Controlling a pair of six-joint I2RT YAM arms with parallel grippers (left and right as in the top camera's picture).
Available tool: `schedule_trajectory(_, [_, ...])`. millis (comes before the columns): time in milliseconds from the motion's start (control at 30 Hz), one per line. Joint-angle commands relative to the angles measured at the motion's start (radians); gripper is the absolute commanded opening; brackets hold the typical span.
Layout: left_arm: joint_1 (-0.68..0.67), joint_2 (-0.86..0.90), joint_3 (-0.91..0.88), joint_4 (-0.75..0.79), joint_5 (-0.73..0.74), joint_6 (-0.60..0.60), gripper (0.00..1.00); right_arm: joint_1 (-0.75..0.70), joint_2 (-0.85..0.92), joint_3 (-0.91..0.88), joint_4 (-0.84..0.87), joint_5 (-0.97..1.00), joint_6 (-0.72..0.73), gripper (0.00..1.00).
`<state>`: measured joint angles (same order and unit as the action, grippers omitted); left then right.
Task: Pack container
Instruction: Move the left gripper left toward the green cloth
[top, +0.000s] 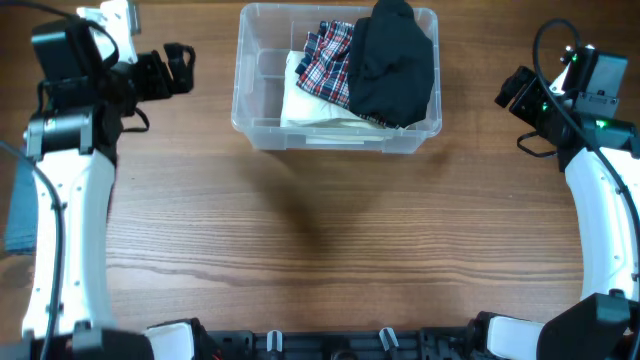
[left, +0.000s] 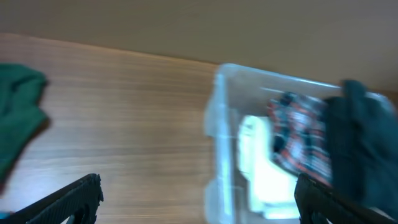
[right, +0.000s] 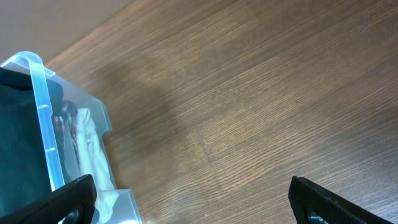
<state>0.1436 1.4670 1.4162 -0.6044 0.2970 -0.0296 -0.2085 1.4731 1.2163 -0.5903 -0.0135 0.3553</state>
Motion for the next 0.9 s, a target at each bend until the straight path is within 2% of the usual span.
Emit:
schedule_trajectory(0, [0.005, 0.102, 0.051, -0.002, -0.289, -0.007, 1.00, 0.000, 0.010, 0.000, 0.002, 0.021, 0.013, 1.00])
schedule_trajectory(33, [0.005, 0.148, 0.056, 0.002, -0.395, 0.000, 1.00, 0.000, 0.010, 0.000, 0.002, 0.021, 0.013, 1.00])
schedule_trajectory(100, [0.005, 0.197, 0.057, 0.020, -0.492, 0.006, 1.00, 0.000, 0.010, 0.000, 0.003, 0.021, 0.013, 1.00])
schedule_trajectory(267, [0.005, 0.348, 0.056, 0.095, -0.803, 0.219, 1.00, 0.000, 0.010, 0.000, 0.003, 0.021, 0.013, 1.00])
schedule_trajectory(367, [0.005, 0.430, 0.056, 0.151, -0.942, 0.309, 1.00, 0.000, 0.010, 0.000, 0.003, 0.021, 0.013, 1.00])
schedule_trajectory(567, [0.006, 0.520, 0.056, 0.272, -0.961, 0.330, 1.00, 0.000, 0.010, 0.000, 0.003, 0.021, 0.013, 1.00])
schedule_trajectory(733, [0.006, 0.578, 0.056, 0.380, -1.007, 0.529, 1.00, 0.000, 0.010, 0.000, 0.003, 0.021, 0.012, 1.00])
schedule_trajectory(867, [0.017, 0.619, 0.056, 0.449, -1.004, 0.577, 1.00, 0.000, 0.010, 0.000, 0.003, 0.021, 0.013, 1.00])
